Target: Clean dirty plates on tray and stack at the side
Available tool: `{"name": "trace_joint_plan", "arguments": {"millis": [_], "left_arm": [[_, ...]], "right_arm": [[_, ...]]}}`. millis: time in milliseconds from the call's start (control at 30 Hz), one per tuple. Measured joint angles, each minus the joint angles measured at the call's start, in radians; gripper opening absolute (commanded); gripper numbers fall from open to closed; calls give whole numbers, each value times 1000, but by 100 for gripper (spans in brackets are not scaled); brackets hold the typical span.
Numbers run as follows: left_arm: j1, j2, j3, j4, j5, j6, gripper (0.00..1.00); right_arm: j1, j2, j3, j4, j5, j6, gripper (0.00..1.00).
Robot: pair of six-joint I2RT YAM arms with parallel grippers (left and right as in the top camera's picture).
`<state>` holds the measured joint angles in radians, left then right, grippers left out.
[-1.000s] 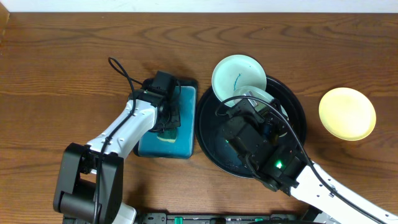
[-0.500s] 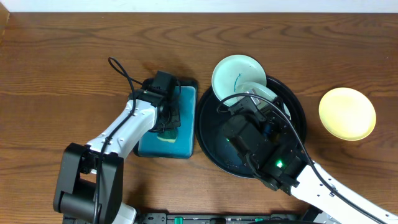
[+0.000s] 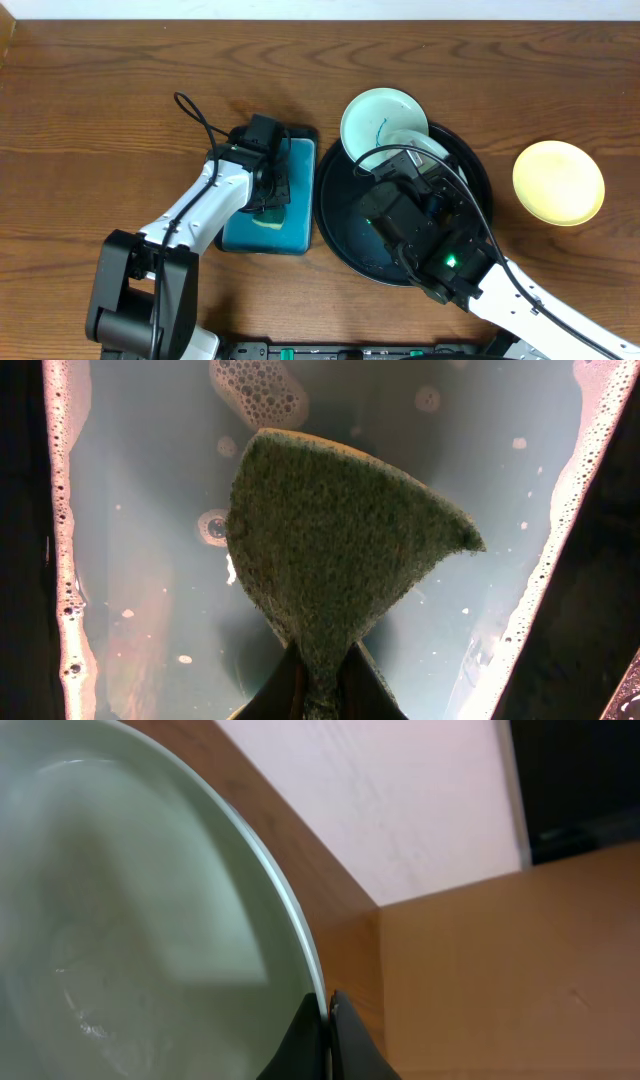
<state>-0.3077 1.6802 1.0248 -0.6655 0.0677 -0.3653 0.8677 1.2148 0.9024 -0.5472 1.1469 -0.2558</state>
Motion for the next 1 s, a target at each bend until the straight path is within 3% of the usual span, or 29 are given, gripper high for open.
{"name": "trace_joint_plan", "arguments": {"millis": [233,467,700,1000], "left_arm": [[0,0,0,0,0,0,8],[0,0,0,0,0,0,8],[0,0,0,-4,0,0,8],[0,0,0,-3,0,0,8]], "right_arm": [[-19,0,0,2,-14,75,1],[-178,0,0,-62,-224,363,1],[-568,29,0,-138,-603,669,1],[-1041,127,0,-141,-982,792,1]]}}
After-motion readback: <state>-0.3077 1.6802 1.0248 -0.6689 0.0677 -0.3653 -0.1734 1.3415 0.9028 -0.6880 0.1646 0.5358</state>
